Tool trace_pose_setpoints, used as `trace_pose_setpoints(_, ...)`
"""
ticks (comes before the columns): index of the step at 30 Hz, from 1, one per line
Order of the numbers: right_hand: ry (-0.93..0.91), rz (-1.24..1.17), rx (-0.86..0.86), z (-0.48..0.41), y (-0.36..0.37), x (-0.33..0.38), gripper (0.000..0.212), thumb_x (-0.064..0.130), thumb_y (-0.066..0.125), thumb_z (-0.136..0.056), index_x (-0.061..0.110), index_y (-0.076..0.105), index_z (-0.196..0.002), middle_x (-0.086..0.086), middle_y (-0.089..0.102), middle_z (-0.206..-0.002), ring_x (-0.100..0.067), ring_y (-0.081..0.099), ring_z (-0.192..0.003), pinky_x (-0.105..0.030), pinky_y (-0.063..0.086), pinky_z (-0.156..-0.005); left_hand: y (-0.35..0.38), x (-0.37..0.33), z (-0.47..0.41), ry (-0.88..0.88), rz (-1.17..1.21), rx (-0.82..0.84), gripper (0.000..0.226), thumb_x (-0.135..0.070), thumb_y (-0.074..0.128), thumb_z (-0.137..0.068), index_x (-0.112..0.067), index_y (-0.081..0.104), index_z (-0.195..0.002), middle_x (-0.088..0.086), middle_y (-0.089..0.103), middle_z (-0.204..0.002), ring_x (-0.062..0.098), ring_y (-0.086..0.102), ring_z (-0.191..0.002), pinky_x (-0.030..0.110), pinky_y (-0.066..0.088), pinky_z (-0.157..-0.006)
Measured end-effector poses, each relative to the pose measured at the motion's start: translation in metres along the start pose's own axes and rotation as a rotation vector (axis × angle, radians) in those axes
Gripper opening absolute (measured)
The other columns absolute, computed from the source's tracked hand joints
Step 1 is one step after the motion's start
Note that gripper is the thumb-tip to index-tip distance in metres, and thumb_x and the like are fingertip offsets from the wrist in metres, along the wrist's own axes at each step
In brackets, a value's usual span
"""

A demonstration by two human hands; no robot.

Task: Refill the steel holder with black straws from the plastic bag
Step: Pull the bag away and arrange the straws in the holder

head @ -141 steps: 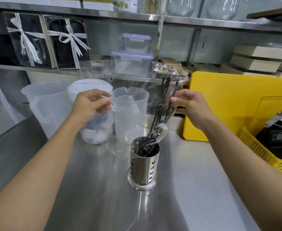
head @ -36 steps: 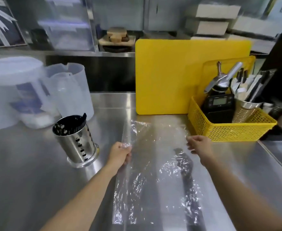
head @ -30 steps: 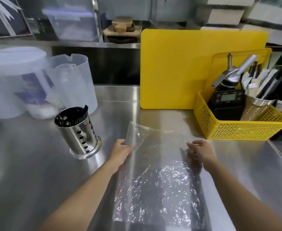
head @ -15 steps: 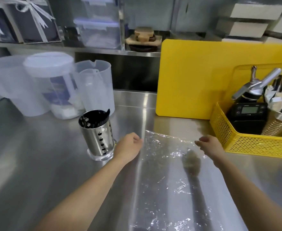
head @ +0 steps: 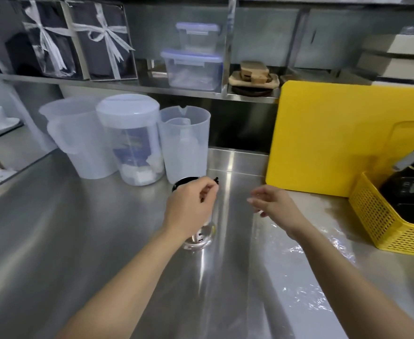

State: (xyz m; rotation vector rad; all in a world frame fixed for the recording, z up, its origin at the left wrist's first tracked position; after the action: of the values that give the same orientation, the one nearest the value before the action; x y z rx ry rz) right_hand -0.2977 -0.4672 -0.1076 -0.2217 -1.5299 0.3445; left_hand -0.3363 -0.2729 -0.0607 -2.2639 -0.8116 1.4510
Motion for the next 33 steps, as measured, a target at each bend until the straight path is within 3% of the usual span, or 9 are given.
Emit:
trace_pose_setpoints(3,-0.012,0.027,0.04,-0.004,0.029,0.013,0.031,0.014,0.07,-0.08,0.01,0.055,-0.107,-0.012,0.058,-0.082,-0.016,0.054,-0.062,-0.018,0.043,-0.048,-0.016,0.027,-0.008,-0.012,0.01,0.024,0.018,-0.028,0.058,-0.083,-0.022,0.063,-0.099,-0.007,0.068,-0.098,0.014,0.062,-0.096,0.04,0.05,-0.087)
trace_pose_setpoints(6,0.026,0.029,0.097,-0.01,0.052,0.017,0.051,0.014,0.074,-0.076,0.008,0.049,-0.12,-0.013,0.053,-0.08,-0.02,0.052,-0.062,-0.022,0.044,-0.048,-0.019,0.053,-0.016,-0.036,-0.137,0.143,0.054,-0.032,0.067,-0.08,-0.019,0.046,-0.128,-0.001,0.05,-0.128,0.019,0.042,-0.123,0.032,0.031,-0.106)
trace_pose_setpoints(9,0.077,0.036,0.153,-0.015,0.069,0.017,0.068,0.012,0.076,-0.072,0.008,0.041,-0.13,-0.011,0.052,-0.08,-0.018,0.052,-0.058,-0.023,0.045,-0.047,-0.013,0.075,-0.02,-0.099,-0.246,0.296,0.083,-0.045,0.072,-0.071,-0.023,0.029,-0.139,0.0,0.035,-0.141,0.022,0.026,-0.132,0.033,0.019,-0.108)
trace_pose_setpoints(12,0.104,0.03,0.165,-0.021,0.078,0.017,0.075,0.011,0.078,-0.071,0.008,0.037,-0.133,-0.007,0.053,-0.073,-0.017,0.051,-0.055,-0.023,0.044,-0.045,-0.007,0.092,-0.025,-0.128,-0.3,0.364,0.088,-0.053,0.073,-0.065,-0.028,0.029,-0.138,0.001,0.035,-0.135,0.023,0.026,-0.13,0.031,0.021,-0.104)
trace_pose_setpoints(17,0.115,0.017,0.131,-0.031,0.082,0.02,0.067,0.009,0.078,-0.07,0.012,0.041,-0.127,-0.004,0.056,-0.069,-0.017,0.049,-0.055,-0.023,0.041,-0.045,0.002,0.094,-0.039,-0.067,-0.369,0.449,0.086,-0.061,0.07,-0.063,-0.033,0.031,-0.135,-0.003,0.037,-0.135,0.02,0.025,-0.13,0.031,0.019,-0.103)
trace_pose_setpoints(20,0.105,0.023,0.135,-0.037,0.082,0.021,0.053,0.007,0.076,-0.072,0.01,0.049,-0.117,-0.001,0.055,-0.065,-0.016,0.047,-0.054,-0.022,0.04,-0.045,0.013,0.089,-0.049,0.014,-0.405,0.495,0.082,-0.063,0.068,-0.063,-0.035,0.033,-0.132,-0.006,0.041,-0.136,0.019,0.028,-0.131,0.031,0.016,-0.104)
trace_pose_setpoints(26,0.069,0.049,0.108,-0.053,0.082,0.021,0.036,0.0,0.069,-0.075,0.007,0.059,-0.109,-0.007,0.054,-0.067,-0.016,0.041,-0.054,-0.026,0.034,-0.048,0.03,0.097,-0.071,0.012,-0.284,0.603,0.085,-0.067,0.064,-0.063,-0.034,0.032,-0.134,-0.006,0.046,-0.135,0.021,0.025,-0.134,0.03,0.015,-0.105)
trace_pose_setpoints(33,0.016,0.021,0.089,-0.075,0.082,0.025,0.023,0.004,0.071,-0.076,0.009,0.065,-0.098,-0.011,0.056,-0.071,-0.016,0.045,-0.06,-0.022,0.036,-0.051,0.028,0.096,-0.093,0.01,-0.14,0.548,0.068,-0.051,0.067,-0.074,-0.032,0.04,-0.133,-0.006,0.048,-0.135,0.02,0.029,-0.132,0.029,0.02,-0.105)
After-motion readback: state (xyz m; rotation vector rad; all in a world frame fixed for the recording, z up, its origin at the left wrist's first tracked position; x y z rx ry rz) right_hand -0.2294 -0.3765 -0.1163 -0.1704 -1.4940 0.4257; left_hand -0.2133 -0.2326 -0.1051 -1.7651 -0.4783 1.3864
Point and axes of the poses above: each hand's wrist, its own z-axis away from the middle knuckle, its own y-axis out of the palm, x = y × z, the point moved 6 cm from there along -z, towards the middle knuckle
